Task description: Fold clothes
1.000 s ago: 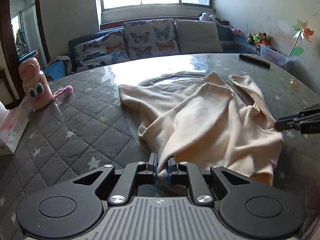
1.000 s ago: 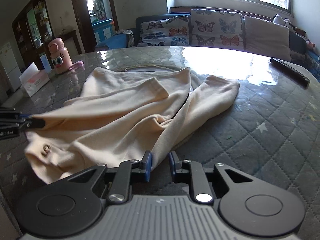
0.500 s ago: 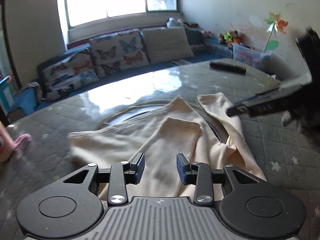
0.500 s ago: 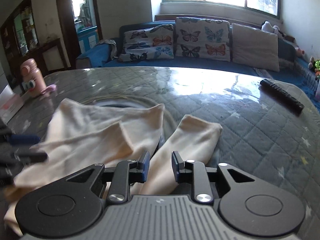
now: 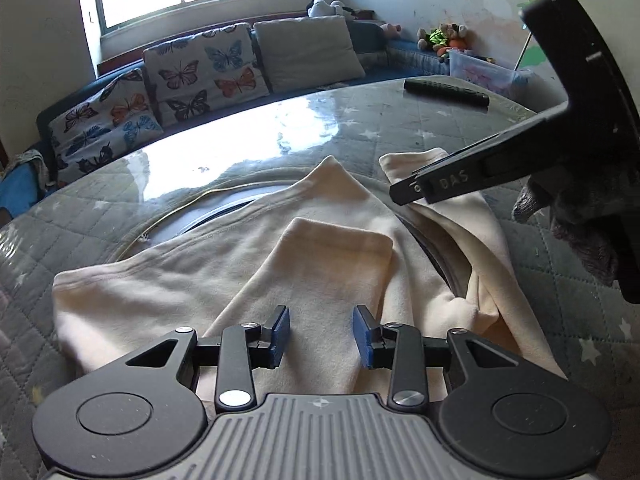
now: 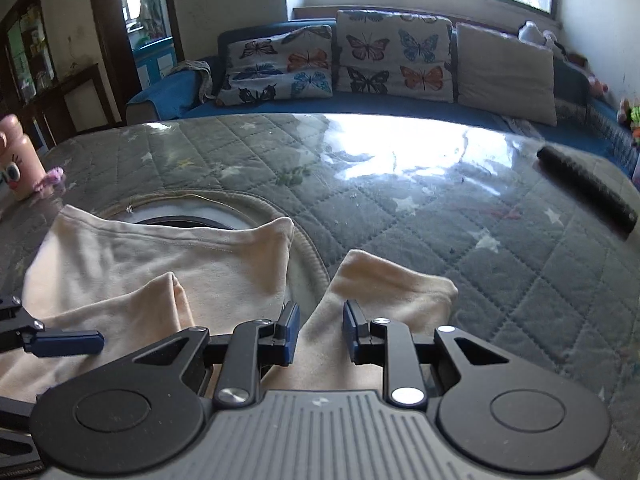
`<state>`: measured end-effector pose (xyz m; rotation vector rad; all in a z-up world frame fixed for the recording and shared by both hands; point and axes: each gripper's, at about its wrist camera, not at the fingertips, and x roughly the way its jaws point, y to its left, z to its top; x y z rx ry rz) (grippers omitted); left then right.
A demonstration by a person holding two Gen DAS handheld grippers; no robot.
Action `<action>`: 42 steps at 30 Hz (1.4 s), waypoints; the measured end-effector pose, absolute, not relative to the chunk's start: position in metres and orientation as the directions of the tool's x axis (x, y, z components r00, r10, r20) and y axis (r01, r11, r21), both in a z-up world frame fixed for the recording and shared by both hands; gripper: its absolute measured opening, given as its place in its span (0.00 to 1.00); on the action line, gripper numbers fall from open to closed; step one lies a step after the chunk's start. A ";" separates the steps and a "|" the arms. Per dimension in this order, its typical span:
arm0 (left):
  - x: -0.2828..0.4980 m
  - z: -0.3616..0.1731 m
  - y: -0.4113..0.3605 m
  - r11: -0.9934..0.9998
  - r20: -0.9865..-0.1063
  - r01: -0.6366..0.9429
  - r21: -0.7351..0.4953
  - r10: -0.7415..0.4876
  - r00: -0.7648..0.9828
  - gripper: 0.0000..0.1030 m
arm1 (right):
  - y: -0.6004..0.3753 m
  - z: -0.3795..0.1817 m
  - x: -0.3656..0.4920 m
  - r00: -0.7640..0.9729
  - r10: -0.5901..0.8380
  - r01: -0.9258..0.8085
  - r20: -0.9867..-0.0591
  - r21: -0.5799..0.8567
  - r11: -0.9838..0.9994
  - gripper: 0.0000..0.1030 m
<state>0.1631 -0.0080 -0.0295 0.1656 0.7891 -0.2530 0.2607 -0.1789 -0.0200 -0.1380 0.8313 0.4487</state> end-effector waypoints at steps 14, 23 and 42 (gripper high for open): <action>0.170 -0.031 -0.023 0.940 -0.713 0.336 0.060 -0.195 0.673 0.37 | -0.194 -0.017 0.249 0.623 0.290 -0.434 -0.727 -0.012 0.901 0.04; 0.167 -0.021 -0.014 0.956 -0.670 0.289 0.053 -0.181 0.720 0.03 | -0.200 -0.019 0.246 0.633 0.296 -0.424 -0.715 0.000 0.906 0.04; 0.023 0.050 0.178 0.955 -0.514 -0.286 -0.074 0.209 0.832 0.02 | -0.297 0.037 0.166 0.789 0.225 -0.227 -0.572 0.069 0.971 0.02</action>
